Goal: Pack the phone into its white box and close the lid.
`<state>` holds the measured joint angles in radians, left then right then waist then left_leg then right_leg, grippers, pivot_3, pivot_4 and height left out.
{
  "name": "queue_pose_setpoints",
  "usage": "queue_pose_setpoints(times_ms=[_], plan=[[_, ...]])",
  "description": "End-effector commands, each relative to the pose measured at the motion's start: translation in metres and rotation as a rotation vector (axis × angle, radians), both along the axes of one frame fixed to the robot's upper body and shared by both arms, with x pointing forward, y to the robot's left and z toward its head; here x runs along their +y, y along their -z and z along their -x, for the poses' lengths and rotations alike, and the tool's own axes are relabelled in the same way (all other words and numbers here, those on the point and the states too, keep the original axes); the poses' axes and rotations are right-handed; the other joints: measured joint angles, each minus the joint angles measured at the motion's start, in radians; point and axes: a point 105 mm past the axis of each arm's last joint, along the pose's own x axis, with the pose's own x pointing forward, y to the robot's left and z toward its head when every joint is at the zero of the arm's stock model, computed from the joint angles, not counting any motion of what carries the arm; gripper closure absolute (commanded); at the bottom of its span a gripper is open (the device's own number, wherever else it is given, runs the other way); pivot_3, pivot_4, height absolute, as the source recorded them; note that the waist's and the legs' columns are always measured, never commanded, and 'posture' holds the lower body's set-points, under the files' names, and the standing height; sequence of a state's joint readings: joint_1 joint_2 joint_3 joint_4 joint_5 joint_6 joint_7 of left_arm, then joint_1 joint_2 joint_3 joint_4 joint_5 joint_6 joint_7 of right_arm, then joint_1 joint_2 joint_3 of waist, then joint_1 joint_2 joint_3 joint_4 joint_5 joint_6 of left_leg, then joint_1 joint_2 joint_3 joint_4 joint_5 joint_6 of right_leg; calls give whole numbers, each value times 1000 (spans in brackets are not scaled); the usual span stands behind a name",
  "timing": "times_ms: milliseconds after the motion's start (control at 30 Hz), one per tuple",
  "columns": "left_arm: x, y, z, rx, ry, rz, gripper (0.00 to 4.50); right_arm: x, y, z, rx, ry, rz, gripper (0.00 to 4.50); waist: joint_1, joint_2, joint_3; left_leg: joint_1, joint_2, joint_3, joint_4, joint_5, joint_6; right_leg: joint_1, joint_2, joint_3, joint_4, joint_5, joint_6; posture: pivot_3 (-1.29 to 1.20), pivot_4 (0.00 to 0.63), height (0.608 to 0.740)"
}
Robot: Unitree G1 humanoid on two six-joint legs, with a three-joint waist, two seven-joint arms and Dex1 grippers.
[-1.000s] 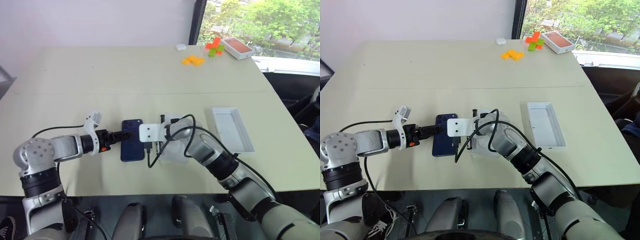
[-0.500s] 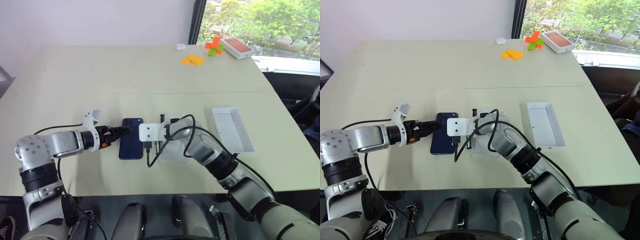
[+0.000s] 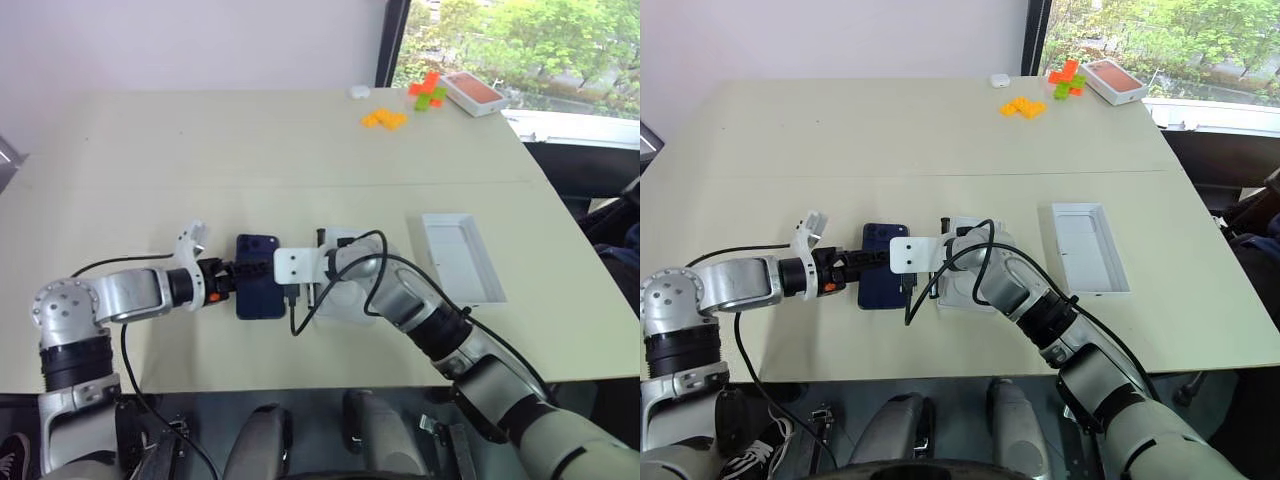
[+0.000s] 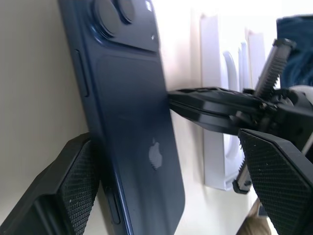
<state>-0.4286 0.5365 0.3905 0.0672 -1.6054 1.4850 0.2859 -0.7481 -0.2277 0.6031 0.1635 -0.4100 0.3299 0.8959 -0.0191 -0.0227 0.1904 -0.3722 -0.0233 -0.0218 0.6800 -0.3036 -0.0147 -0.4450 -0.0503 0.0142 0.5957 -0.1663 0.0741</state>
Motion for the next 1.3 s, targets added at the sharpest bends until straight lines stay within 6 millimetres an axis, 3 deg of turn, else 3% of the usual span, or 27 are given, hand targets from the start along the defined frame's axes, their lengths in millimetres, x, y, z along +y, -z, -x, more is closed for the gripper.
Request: queue_pose_setpoints(times_ms=[33, 200, 233, 267, 533, 733, 833, 1000, 1167, 1267, 1300], plan=[[1, -7, 1, -31, -7, 19, 1343, 2, -2, 1, -8, -14, 2, 4500, 0, 0, 0, 0, 0, 0, 0, 0, 0, 0, 0, 0, 0, 0, 0, 0, 150, 740], [0, 0, 1, -10, -25, 52, 3957, 1, -2, 1, -11, -14, 4, 4500, 2, 0, 0, 0, 0, 0, 0, 0, 0, 0, 0, 0, 0, -1, -1, 0, 150, 740], [0, 2, 2, -4, -27, 56, 4367, 1, -3, 1, -11, -14, 3, 4500, 3, -1, 0, 0, 0, 0, 0, 0, 0, 0, 0, 0, 0, -1, -2, 0, 150, 740], [0, 4, 2, 1, -30, 59, 4480, 1, -3, 1, -11, -14, 2, 4500, 2, 0, 0, 1, 0, -1, 0, 0, 0, 2, 0, -1, 0, -2, -3, 0, 150, 740], [5, 13, 4, 30, -53, 91, 4480, 1, -4, 1, -16, -11, -2, 4500, 2, 0, 0, 1, 0, -1, 0, 0, 1, 1, 0, -1, -1, -2, -3, 0, 150, 740], [14, 7, 4, 30, -84, 201, 4480, -2, -11, 0, -7, -4, -30, 4500, 1, 0, 0, 1, 0, -1, 0, 0, 1, 1, 0, -1, -1, -2, -4, 0, 150, 740], [18, -2, 5, 13, -89, 286, 4480, -1, -27, 1, 32, -2, -122, 4500, 1, 0, 0, 0, 0, -1, 0, 0, 1, 1, 0, -2, -1, -2, -4, 0, 150, 740], [26, 0, 12, 17, -97, 333, 4480, -9, -62, 6, 109, 3, -300, 4500, 2, 0, 2, -2, 0, -1, -1, 0, 1, -1, 0, -2, -1, -2, -4, 0, 150, 740], [22, -8, 17, -21, -66, 384, 4480, -31, -94, 13, 276, 27, -520, 4500, 6, 0, 2, -2, 0, -2, 0, 0, 1, 0, 0, -2, -1, -2, -4, 0, 150, 740], [18, -18, 17, -60, -51, 409, 4500, -50, -98, 18, 346, 35, -559, 3640, 8, 0, 2, -2, 0, -2, 0, -1, 1, 0, -1, -3, -2, -3, -4, 0, 150, 740], [16, -22, 17, -68, -38, 423, 4500, -57, -98, 20, 360, 39, -563, 3118, 8, 0, 2, -2, 0, -2, 0, -1, 2, 0, -1, -3, -2, -3, -4, 0, 150, 740]])
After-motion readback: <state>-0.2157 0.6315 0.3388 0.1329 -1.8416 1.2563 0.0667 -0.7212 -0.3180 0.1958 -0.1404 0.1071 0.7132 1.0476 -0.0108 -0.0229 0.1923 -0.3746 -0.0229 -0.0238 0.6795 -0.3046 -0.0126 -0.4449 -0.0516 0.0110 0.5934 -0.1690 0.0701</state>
